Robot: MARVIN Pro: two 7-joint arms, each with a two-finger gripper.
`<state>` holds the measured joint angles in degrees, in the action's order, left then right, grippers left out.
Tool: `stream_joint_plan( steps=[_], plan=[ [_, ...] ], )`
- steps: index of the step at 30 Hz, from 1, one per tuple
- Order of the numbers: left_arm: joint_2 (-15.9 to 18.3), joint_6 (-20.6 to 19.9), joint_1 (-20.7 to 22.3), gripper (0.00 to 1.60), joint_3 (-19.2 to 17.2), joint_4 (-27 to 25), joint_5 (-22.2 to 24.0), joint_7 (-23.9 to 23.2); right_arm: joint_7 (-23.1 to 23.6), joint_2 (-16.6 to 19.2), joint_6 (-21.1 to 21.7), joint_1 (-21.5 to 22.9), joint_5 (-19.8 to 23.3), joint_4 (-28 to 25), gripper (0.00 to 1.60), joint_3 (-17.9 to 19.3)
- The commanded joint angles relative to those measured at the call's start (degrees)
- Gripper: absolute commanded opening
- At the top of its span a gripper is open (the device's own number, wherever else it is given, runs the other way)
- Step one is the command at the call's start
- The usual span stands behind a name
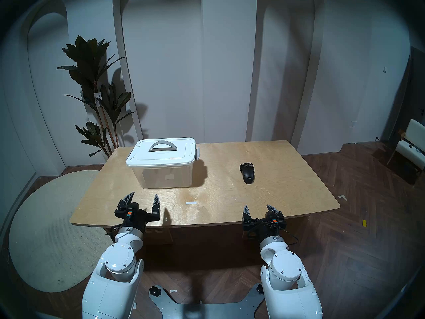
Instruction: Open a storage container and put mouse inside
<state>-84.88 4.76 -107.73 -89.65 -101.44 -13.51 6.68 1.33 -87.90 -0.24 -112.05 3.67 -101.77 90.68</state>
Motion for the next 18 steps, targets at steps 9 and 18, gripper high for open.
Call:
stream_joint_plan(
  steps=[9,18],
  plan=[
    [10.77,2.32,6.43,1.60,-3.63,-5.82,-11.16,-2.74,0.06,0.03,-0.25,0.26,0.01,-0.94,1.60,-0.07],
    [12.51,1.35,10.40,1.60,-1.91,-7.17,-23.18,0.36,0.04,0.04,-0.26,0.27,0.01,-0.92,1.60,-0.08]
  ],
)
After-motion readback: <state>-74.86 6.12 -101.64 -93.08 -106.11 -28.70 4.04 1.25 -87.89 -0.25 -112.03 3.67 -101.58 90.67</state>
